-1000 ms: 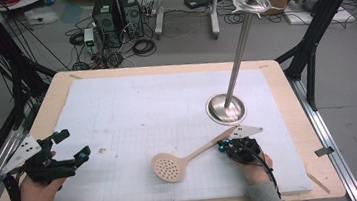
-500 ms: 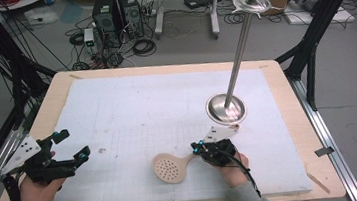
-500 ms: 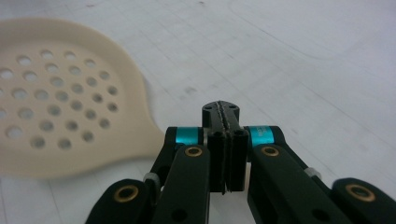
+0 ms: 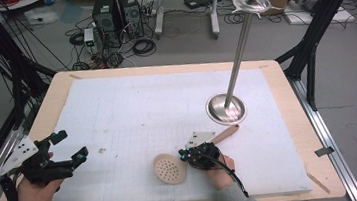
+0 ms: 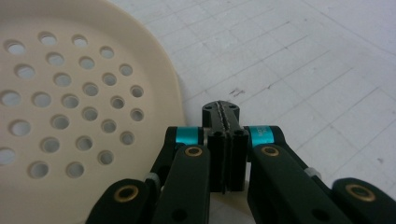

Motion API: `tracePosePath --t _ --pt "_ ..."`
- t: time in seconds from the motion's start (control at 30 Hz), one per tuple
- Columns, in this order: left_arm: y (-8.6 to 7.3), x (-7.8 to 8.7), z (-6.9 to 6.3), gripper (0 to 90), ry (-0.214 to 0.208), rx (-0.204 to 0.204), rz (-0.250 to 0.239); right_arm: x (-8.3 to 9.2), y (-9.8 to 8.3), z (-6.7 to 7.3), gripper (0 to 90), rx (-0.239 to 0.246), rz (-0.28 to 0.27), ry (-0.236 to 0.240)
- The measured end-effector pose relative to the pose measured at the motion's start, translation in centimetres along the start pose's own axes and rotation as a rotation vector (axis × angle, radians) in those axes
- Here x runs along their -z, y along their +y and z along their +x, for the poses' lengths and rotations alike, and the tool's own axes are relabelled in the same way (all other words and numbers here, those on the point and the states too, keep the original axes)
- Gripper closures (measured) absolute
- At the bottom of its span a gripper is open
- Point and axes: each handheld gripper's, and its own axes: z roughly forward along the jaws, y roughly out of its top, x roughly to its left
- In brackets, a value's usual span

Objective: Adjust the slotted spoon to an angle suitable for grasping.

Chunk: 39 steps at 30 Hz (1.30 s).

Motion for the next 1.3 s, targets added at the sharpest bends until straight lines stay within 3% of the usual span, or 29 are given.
tracePosePath --t 0.17,0.43,0.77,0.9,0.97,1.07,1.17,1.3 --pt "0.0 -0.2 0.0 1.8 -0.004 -0.003 0.007 0.7 -0.8 0.0 90.0 0.009 -0.019 0.042" --pt "0.0 -0.3 -0.1 1.8 -0.007 0.0 0.003 2.2 -2.1 0.3 90.0 0.029 -0.014 0.067" --pt "0.0 -0.4 -0.1 1.8 -0.007 -0.001 0.002 4.7 -3.9 0.9 90.0 0.057 0.01 0.065" --pt "0.0 -0.6 -0.2 1.8 -0.013 -0.004 0.004 4.9 -4.0 0.8 90.0 0.063 -0.009 0.067" --pt "0.0 -0.7 -0.2 1.8 -0.015 -0.003 0.006 5.6 -4.0 0.3 90.0 0.056 -0.048 0.053" --pt "0.0 -0.7 -0.2 1.8 -0.015 -0.003 0.004 7.5 -4.4 -1.6 90.0 0.003 -0.088 0.003" --pt "0.0 -0.6 -0.1 1.8 -0.012 0.0 0.002 9.0 -5.8 -3.7 90.0 -0.06 -0.087 -0.062" --pt "0.0 -0.6 -0.2 1.8 -0.012 -0.002 0.003 9.7 -7.9 -5.6 90.0 -0.129 -0.074 -0.116"
